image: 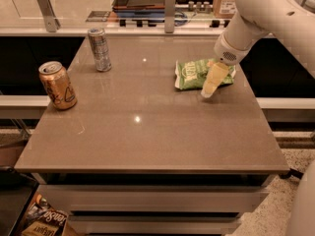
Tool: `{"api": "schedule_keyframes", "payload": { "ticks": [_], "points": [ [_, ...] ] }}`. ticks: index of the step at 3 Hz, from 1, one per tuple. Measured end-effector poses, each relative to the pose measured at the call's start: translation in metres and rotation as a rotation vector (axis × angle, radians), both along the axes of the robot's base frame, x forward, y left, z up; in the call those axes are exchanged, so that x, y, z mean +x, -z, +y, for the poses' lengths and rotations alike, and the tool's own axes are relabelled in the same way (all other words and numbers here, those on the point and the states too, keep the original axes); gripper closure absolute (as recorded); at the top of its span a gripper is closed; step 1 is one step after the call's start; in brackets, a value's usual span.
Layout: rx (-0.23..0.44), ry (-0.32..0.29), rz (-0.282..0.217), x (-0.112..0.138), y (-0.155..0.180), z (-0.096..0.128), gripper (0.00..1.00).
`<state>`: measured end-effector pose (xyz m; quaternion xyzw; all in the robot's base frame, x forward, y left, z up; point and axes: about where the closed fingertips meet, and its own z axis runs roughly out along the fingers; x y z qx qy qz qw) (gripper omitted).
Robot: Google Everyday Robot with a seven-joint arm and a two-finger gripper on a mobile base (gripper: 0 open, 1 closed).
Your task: Move green jalapeno chip bag near orange can
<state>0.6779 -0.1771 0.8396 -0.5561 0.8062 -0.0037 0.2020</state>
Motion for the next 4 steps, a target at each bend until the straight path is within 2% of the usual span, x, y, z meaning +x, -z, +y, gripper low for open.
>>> {"api": "schedule_keyframes", "payload": {
  "ticks": [1,2,4],
  "points": [
    [-0.005,0.000,0.002,0.0003,0.0013,0.0003,0.00],
    [-0.005,-0.002,0.005,0.0005,0.0037,0.0013,0.18],
    [-0.006,-0.005,0.013,0.0008,0.0086,0.0034,0.64]
  ]
}}
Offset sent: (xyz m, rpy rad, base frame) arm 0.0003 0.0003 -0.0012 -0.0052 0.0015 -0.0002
